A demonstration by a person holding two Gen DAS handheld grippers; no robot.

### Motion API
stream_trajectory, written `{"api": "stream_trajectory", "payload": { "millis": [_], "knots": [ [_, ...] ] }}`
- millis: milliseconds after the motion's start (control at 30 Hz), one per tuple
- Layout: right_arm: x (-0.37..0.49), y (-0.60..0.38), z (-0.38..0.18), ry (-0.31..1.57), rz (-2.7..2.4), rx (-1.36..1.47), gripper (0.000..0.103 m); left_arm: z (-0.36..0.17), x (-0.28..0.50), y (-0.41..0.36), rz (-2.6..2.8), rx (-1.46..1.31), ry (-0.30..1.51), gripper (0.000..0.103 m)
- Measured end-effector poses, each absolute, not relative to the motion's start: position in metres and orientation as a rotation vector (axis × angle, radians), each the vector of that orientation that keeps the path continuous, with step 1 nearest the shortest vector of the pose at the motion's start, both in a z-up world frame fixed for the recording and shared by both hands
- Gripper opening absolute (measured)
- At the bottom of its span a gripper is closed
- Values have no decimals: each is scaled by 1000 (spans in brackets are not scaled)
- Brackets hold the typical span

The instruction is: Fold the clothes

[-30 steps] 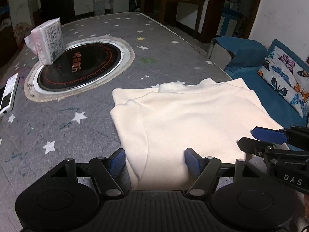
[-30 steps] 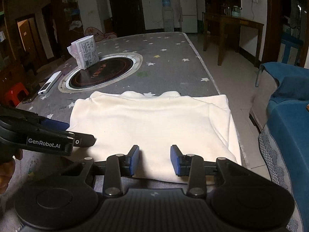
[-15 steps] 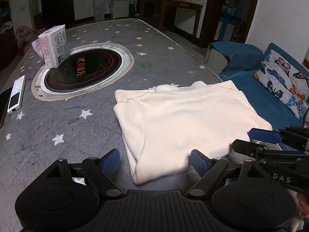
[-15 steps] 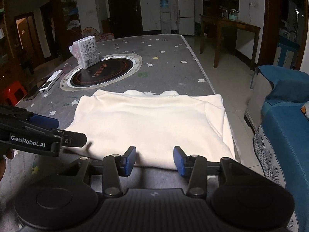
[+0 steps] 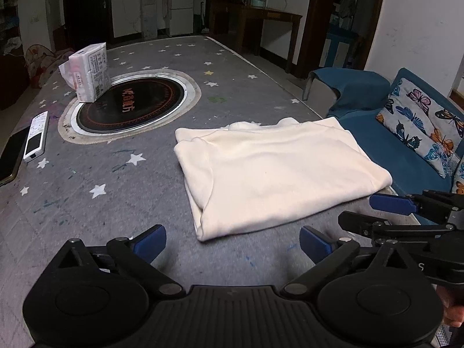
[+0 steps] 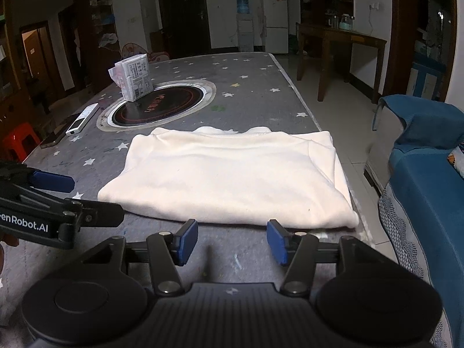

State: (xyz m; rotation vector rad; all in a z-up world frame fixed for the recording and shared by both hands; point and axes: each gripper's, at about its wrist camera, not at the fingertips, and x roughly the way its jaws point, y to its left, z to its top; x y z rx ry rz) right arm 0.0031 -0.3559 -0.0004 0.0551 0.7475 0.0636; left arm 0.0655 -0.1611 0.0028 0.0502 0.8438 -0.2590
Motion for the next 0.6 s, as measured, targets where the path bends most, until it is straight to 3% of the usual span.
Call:
{"api": "stream_trajectory", "payload": {
  "millis": [600],
  "knots": [
    [-37,-343,-3,741,60,34,59,-1,22,-153,-227,34,833,103]
  ]
}}
